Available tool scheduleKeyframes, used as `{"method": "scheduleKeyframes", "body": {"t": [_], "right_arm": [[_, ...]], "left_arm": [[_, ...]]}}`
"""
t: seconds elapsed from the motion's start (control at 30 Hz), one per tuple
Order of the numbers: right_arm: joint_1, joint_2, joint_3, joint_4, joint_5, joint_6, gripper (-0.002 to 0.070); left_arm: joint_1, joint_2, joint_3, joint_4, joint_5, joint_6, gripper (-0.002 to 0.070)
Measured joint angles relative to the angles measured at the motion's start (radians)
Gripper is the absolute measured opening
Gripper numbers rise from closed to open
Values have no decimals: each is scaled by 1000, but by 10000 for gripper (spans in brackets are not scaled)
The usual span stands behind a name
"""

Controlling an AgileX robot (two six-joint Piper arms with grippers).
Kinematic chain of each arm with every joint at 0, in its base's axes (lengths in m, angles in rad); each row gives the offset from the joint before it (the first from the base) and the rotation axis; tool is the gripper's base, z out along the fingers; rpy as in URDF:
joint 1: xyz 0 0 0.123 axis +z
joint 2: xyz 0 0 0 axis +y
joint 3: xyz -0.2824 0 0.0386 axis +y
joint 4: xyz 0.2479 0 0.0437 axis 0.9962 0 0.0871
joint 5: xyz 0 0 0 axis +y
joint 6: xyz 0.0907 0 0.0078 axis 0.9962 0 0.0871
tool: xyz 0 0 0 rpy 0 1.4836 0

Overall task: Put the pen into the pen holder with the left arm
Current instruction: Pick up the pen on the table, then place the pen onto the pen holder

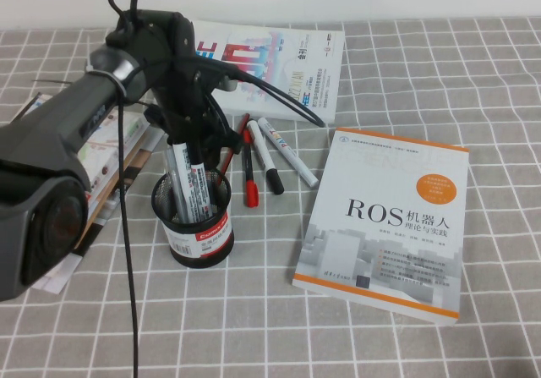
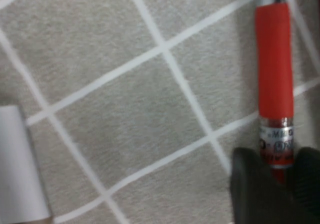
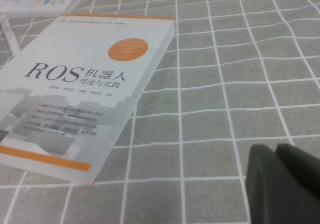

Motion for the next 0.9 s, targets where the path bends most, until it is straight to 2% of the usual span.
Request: {"method": "scheduleKeyframes", "body": {"t": [0.1, 0.47, 0.67, 0.9], "right_arm": [[0, 0, 0, 0, 0, 0, -15], [0, 0, 0, 0, 0, 0, -15], [0, 0, 0, 0, 0, 0, -15], [0, 0, 0, 0, 0, 0, -15]], "left_arm": [[0, 0, 0, 7, -2, 0, 71], [0, -13, -44, 7, 0, 0, 69], [0, -120, -139, -1, 0, 4, 69], [0, -276, -149, -3, 14, 26, 69]]}}
